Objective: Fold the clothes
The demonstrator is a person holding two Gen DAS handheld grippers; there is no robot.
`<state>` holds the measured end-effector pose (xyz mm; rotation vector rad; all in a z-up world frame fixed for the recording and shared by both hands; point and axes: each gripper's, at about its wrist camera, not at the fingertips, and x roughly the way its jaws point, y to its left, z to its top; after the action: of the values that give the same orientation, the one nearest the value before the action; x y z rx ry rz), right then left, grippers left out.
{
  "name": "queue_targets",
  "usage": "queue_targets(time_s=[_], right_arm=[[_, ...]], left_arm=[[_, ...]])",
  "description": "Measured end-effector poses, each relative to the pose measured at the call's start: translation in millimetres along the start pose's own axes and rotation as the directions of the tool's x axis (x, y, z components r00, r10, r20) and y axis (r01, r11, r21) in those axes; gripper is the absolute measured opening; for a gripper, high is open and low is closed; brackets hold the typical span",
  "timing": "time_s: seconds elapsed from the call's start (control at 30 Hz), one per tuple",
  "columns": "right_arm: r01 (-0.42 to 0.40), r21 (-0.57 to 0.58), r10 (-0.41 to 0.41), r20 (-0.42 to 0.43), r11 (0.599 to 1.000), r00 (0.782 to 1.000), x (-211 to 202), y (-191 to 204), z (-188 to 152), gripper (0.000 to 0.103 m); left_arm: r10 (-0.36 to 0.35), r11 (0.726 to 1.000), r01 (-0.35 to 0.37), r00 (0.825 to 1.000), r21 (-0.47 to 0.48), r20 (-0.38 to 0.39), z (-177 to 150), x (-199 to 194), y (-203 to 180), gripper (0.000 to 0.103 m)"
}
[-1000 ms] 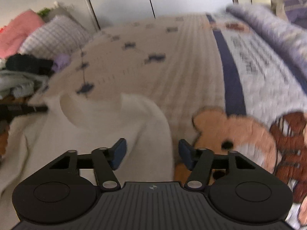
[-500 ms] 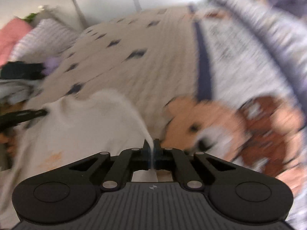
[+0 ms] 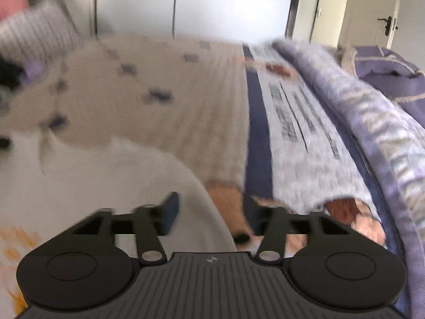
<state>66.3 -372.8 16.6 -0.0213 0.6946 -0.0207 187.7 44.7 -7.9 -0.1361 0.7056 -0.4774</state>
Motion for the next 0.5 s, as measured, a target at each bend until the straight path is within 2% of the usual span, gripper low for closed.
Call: queue_targets(time_s=[0.1, 0.2, 0.37, 0.4, 0.47, 0.5], right_arm=[[-0.051, -0.006, 0.051, 0.032, 0.999, 0.998, 8, 9, 5, 0.064], [-0.09, -0.023, 0.091, 0.052, 0.996, 0.994, 19, 20, 9, 0.062], [-0.112, -0.009, 0.112, 0.031, 0.994, 0.993, 43, 27, 6, 0.061], [-0.113, -0.001, 0.113, 0.021, 0.994, 0.993, 48, 27, 4, 0.06], [-0.119, 0.028, 0.12, -0.003, 0.992, 0.993, 58, 25, -1, 0.046], [-0.122, 0.044, 0.122, 0.003, 0.992, 0.992, 59, 24, -2, 0.035]], left_arm=[[-0.064, 0.998, 0.065, 0.998, 0.021, -0.026, 7, 8, -1, 0.052], [-0.064, 0.997, 0.068, 0.995, 0.042, -0.072, 12, 26, -6, 0.048], [-0.076, 0.996, 0.081, 0.99, 0.039, -0.117, 14, 46, -9, 0.011], [-0.069, 0.995, 0.076, 0.991, 0.058, -0.114, 12, 46, -11, 0.007], [-0.047, 0.994, 0.055, 0.995, 0.097, -0.084, 7, 44, -15, 0.005], [-0.038, 0.994, 0.043, 0.998, 0.099, -0.051, 5, 41, -15, 0.005]])
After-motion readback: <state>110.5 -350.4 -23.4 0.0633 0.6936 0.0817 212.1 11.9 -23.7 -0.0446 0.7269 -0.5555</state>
